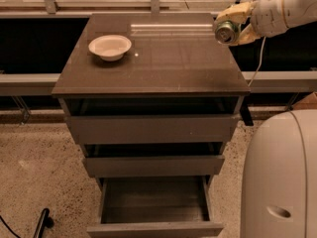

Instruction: Pick green can from bottom drawer and place on counter

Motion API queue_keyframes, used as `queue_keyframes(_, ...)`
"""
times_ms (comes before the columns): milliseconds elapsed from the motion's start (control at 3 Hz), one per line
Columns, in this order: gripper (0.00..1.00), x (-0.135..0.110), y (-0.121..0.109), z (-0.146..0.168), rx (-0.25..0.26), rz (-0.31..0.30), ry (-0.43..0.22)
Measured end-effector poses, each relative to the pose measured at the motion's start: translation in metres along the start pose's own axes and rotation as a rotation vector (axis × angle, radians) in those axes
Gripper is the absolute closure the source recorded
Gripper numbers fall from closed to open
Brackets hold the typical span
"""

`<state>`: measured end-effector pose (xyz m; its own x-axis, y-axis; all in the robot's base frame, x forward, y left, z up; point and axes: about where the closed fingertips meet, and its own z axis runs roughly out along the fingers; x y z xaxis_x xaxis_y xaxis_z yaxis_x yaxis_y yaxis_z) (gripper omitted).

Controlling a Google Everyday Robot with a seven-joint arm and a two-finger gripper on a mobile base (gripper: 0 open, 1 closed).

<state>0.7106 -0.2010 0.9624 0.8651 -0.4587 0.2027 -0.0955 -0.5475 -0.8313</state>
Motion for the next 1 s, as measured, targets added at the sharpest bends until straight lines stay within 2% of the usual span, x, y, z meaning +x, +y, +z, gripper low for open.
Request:
queue_keyframes(333,1.0,0.0,0.002,0.003,-0.014,-0.01,-0.002)
queue_keyframes(1000,1.0,-0.022,0.022,0.044,-0.145,-0.134,-0.1)
